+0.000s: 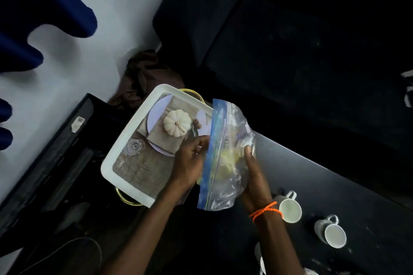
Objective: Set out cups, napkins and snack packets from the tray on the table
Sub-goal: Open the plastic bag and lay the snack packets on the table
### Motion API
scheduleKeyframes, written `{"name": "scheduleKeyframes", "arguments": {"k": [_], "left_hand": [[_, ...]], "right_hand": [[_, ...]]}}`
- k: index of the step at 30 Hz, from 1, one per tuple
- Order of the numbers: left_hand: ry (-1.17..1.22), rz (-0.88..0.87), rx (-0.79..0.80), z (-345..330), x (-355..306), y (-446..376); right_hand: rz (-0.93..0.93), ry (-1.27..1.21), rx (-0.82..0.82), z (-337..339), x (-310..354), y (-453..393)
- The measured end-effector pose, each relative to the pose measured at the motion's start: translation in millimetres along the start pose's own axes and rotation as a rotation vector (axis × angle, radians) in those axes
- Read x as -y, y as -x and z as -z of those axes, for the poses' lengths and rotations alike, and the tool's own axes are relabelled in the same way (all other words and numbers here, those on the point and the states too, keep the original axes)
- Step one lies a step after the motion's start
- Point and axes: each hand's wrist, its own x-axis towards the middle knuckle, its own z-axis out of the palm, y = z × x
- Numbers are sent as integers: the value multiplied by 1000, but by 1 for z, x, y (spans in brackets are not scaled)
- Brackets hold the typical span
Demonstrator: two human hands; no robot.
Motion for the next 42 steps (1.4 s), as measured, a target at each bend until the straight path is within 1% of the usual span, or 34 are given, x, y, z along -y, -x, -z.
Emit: {"name": "scheduleKeyframes", "arguments": {"k": [2, 3, 5, 6, 7, 9, 11, 13, 15, 17, 19, 22, 24, 25, 27, 30, 33, 35, 38, 40, 42], "left_hand": [[-54, -35, 140, -55, 2, 22], [-69, -22, 139, -58, 4, 29], [7, 41, 163, -68, 10, 38], [34, 82, 192, -73, 12, 38], [40, 120, 217, -78, 15, 38], [-78, 127, 232, -90, 22, 39], [-155, 133, 215, -100, 26, 42], [-127, 139, 228, -108, 24, 45], [-165, 97, 239, -116, 20, 50], [-240, 17, 254, -121, 21, 55], [-255, -20, 277, -123, 24, 59], [-256, 8, 296, -122, 32, 63], [-321, -23, 298, -122, 37, 66], [-363, -42, 297, -123, 39, 68], [-438, -82, 265, -123, 45, 71], [-555, -147, 187, -123, 49, 74], [-614, -194, 167, -128, 48, 79], [-610, -200, 163, -128, 47, 78], [-539, -209, 132, -121, 46, 73], [-497, -215, 87, -113, 46, 69], [-482, -219, 1, -104, 45, 64]], "right_hand": [[96, 89, -184, 43, -6, 21], [111, 208, -261, 44, -12, 21], [109, 518, -330, 47, -19, 24], [74, 562, -327, 48, -21, 21], [44, 509, -320, 48, -17, 21], [31, 372, -370, 52, -4, 25], [113, 330, -421, 56, 5, 31], [218, 347, -418, 57, 9, 37], [255, 341, -386, 60, 6, 40], [261, 364, -352, 62, 2, 40], [280, 336, -357, 66, -2, 41], [205, 141, -395, 72, -6, 38], [139, 29, -371, 75, -6, 37], [125, 10, -353, 76, -5, 37], [127, 23, -331, 75, -6, 37], [146, 57, -365, 76, -8, 35], [127, -13, -379, 78, -10, 33], [120, -15, -359, 78, -10, 33], [148, 27, -319, 78, -8, 34], [179, 110, -347, 76, -4, 36], [205, 157, -401, 76, 1, 35]]}}
